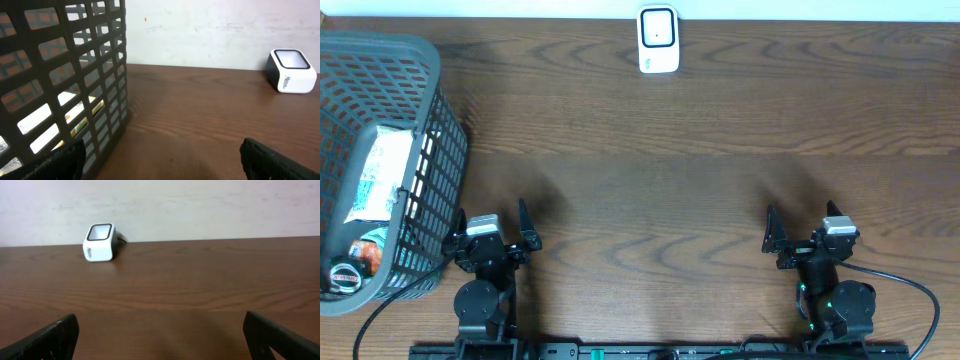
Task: Scan the item barcode
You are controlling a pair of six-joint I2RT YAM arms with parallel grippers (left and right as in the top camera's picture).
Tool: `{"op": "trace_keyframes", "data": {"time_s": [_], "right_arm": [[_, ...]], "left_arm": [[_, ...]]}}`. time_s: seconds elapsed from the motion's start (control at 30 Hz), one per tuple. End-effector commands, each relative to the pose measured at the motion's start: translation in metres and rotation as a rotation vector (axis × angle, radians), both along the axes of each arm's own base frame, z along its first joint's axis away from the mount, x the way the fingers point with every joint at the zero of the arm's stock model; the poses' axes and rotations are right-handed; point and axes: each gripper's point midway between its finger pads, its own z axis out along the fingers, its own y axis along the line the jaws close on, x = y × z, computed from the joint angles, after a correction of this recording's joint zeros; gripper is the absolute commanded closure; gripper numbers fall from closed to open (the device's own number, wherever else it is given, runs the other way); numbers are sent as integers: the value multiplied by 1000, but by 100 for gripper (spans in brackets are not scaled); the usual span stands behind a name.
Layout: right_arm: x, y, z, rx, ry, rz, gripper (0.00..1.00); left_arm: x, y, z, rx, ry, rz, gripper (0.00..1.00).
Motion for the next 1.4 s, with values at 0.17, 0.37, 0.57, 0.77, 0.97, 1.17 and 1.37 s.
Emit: {"op": "trace_keyframes", "data": {"time_s": [0.17, 0.37, 0.57, 0.77, 0.97, 1.17, 1.37], "right_arm": [[0, 0, 0, -6, 0, 2, 1], [0, 0, 0, -6, 0, 2, 1], [0, 0, 0, -6, 0, 2, 1], [0, 0, 0, -6, 0, 2, 1], [0, 0, 0, -6, 0, 2, 1], [0, 0, 0, -6, 0, 2, 1], [0, 0, 0, -6, 0, 2, 1]], "left_arm": [[-1, 2, -18, 18, 55, 7, 2], [-1, 1, -16, -129, 25, 21, 2], [0, -12, -2, -179, 3, -54, 2], [6, -18, 28, -232, 27, -80, 2], [26, -35, 74, -256, 73, -169, 3], [53, -52, 116, -274, 129, -256, 3], [78, -53, 151, -234, 234, -260, 2]]}}
